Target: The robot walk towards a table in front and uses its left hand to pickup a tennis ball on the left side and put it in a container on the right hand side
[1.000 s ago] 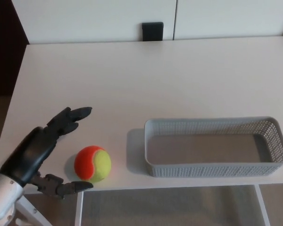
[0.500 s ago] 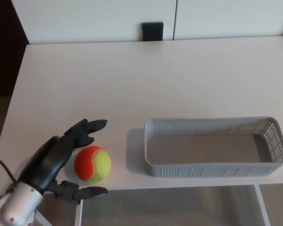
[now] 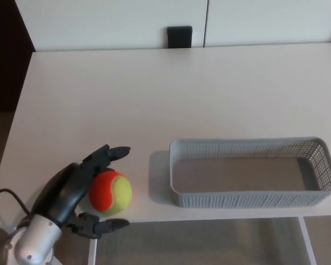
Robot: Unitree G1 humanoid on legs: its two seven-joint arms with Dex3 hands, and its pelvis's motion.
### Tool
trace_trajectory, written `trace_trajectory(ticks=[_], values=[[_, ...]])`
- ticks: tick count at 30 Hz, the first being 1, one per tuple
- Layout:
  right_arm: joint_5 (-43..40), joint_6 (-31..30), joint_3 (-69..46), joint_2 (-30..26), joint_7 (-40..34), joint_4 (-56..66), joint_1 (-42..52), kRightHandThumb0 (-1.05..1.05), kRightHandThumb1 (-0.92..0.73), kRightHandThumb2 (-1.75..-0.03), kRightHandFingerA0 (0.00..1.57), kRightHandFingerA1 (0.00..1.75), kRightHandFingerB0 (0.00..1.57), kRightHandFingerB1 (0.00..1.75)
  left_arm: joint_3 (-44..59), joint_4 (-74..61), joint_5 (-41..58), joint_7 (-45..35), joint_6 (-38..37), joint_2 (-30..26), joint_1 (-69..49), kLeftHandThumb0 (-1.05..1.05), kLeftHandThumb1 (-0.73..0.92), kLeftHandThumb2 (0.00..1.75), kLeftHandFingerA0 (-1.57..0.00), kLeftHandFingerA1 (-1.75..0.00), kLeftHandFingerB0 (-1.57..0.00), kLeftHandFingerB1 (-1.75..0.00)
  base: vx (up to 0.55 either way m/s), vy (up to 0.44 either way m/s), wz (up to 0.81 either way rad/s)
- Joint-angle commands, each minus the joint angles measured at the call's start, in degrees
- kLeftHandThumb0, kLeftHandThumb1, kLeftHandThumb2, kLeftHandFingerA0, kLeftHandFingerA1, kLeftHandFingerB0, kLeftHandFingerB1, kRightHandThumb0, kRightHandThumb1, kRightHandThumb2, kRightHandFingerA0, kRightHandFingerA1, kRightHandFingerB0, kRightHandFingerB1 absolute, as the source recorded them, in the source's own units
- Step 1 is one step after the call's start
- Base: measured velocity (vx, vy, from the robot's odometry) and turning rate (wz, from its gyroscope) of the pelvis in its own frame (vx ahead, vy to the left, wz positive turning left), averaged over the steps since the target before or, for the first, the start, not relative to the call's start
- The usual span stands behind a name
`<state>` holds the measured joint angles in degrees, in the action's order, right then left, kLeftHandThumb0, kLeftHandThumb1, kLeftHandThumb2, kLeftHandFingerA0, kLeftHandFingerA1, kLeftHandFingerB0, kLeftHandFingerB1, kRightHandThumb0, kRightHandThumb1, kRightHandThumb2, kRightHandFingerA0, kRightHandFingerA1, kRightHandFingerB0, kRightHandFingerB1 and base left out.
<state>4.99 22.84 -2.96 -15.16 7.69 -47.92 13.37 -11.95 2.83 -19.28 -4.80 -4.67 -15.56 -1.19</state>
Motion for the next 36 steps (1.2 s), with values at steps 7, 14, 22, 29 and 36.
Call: trace_trajectory(ticks=[7, 14, 22, 29, 36], values=[[-1.10, -0.29, -0.62, 0.04, 0.02, 0.37, -0.87, -0.25, -0.59, -0.57, 0.45, 0.46, 0.33, 0.36, -2.31, 5.82, -6.67, 3.41, 6.25, 0.16, 3.95, 0.17, 0.65, 0.61, -1.29, -0.83, -0.97, -0.65, 0.00, 0.000, 0.00], [0.08, -0.98, -0.04, -0.29, -1.27, 0.22, -1.29, -0.26, -0.59, -0.57, 0.47, 0.45, 0.36, 0.36, -1.62, 3.87, -6.13, 5.14, 6.41, 1.54, 2.60, 0.21, 0.65, 0.72, -1.21, -0.95, -0.98, -0.75, 0.00, 0.000, 0.00], [-0.09, -0.37, 0.00, -0.41, -1.14, -0.64, -1.62, -0.26, -0.60, -0.58, 0.46, 0.47, 0.37, 0.38, 0.45, -0.21, -4.37, 5.08, 5.19, 2.21, 2.04, 0.18, 0.66, 0.76, -1.22, -0.97, -0.98, -0.78, 0.00, 0.000, 0.00], [-0.03, -0.78, 0.17, -0.49, -1.18, -0.27, -1.78, -0.25, -0.60, -0.57, 0.46, 0.46, 0.37, 0.38, 2.52, -11.69, -1.72, 4.99, 0.88, 3.65, 3.70, 0.02, 0.55, 0.94, -1.33, -0.97, -1.00, -0.82, 0.00, 0.000, 0.00], [-0.11, -1.59, 0.23, -0.70, -0.69, 0.30, -2.07, -0.33, -0.54, -0.68, 0.41, 0.50, 0.36, 0.44, 1.62, -24.69, -1.90, 2.79, 6.36, 7.66, 10.56, -0.22, 0.51, 1.03, -1.30, -1.11, -0.98, -0.91, 0.00, 0.000, 0.00]])
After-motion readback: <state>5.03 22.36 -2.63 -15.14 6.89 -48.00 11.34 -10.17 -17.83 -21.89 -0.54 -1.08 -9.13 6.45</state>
